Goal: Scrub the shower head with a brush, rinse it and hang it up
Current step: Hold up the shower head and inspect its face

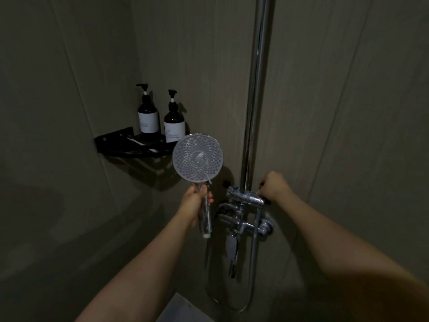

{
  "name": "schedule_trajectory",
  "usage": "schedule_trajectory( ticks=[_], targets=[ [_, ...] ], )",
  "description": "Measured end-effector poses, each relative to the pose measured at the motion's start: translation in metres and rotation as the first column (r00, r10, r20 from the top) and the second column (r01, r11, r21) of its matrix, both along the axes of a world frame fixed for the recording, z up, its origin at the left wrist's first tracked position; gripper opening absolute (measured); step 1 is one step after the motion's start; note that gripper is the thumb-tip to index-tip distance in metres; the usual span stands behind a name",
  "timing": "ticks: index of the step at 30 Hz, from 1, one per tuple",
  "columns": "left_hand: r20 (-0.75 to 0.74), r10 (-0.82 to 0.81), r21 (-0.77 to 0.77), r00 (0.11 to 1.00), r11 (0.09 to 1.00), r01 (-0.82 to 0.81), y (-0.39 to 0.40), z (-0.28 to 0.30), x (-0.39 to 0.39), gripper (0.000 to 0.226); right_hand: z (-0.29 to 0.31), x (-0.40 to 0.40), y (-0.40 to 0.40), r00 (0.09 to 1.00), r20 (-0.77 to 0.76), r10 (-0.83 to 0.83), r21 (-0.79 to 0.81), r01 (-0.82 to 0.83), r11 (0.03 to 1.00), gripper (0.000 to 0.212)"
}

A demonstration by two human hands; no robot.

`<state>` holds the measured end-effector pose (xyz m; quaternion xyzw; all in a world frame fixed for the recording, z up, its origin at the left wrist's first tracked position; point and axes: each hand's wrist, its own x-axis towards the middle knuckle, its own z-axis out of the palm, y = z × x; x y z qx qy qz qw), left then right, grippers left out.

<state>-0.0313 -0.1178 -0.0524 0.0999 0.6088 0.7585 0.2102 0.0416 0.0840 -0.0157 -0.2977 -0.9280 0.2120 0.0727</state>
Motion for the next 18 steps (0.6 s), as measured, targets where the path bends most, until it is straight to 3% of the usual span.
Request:
schedule_trajectory(
  ticks=[7, 14, 18],
  targets=[
    [0.003, 0.019, -0.003, 1.0, 1.0, -0.019, -0.001, -0.001, 0.0, 0.017, -0.009, -0.002, -0.007, 0.997, -0.018, -0.075, 0.057, 0.076, 0.995, 0.019],
    [0.003, 0.029, -0.019, 1.0, 0.999, -0.029, -0.005, -0.003, -0.002, 0.017, -0.002, 0.007, 0.008, 0.986, 0.132, 0.1, 0.066, -0.11, 0.992, 0.028],
    [-0.006, 0.03, -0.019, 1.0, 0.999, -0.031, -0.008, -0.004, -0.007, 0.013, -0.019, 0.004, 0.004, 0.994, 0.078, 0.074, 0.008, -0.075, 0.997, 0.025]
  ],
)
